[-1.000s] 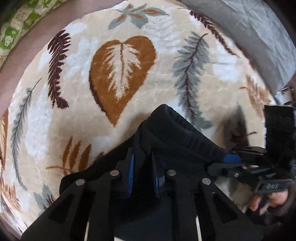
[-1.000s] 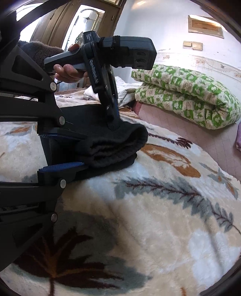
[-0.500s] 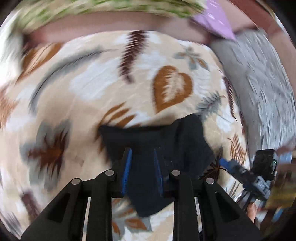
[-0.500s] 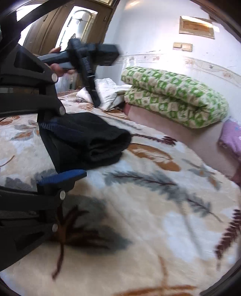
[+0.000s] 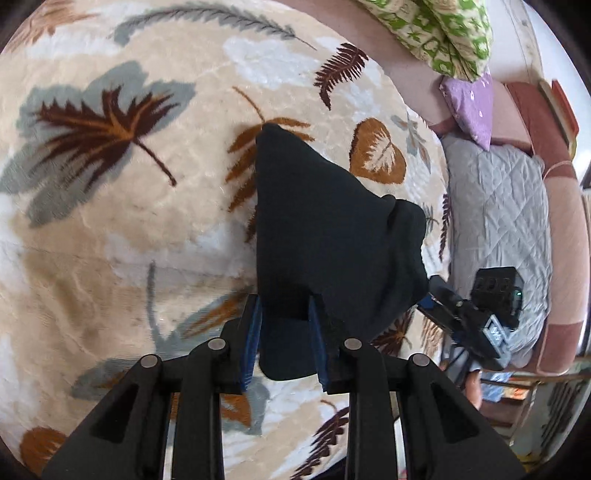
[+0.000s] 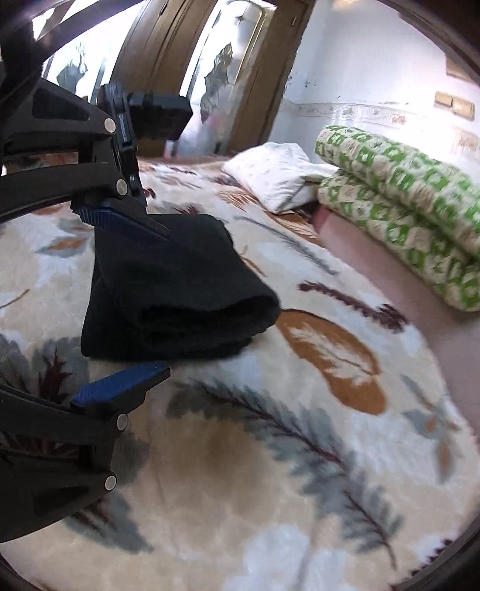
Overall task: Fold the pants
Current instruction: 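Press the folded pants flat and open both grippers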
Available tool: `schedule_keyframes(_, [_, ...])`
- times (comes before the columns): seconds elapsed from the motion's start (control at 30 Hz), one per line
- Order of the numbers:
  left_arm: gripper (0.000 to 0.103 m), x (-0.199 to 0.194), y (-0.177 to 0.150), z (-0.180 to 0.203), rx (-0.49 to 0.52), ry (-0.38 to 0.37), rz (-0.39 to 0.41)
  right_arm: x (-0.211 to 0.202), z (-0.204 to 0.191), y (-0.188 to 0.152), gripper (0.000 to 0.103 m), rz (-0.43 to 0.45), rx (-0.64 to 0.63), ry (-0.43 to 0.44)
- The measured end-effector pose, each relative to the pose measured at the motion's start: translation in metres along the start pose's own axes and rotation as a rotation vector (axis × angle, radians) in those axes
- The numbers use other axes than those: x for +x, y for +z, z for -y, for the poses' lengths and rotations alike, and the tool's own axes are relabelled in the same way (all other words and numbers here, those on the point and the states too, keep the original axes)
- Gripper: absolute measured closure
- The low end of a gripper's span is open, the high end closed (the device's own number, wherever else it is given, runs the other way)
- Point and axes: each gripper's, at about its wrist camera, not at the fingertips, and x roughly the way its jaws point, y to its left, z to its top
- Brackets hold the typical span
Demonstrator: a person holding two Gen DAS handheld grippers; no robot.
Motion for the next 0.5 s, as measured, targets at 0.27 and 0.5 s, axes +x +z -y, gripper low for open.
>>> schedule_keyframes(0.27, [0.053, 0.015, 0.001, 0.003, 0.028, 0.017, 0.002, 0.024, 0.012, 0.008, 0.031, -0.115, -0.061, -0.026])
schedule_keyframes(0.5, [0.029, 0.035, 0.005, -0.002, 0.003, 0.021, 0.001, 0.041, 0.015, 0.012, 0.022, -0.160, -0.091, 0.055])
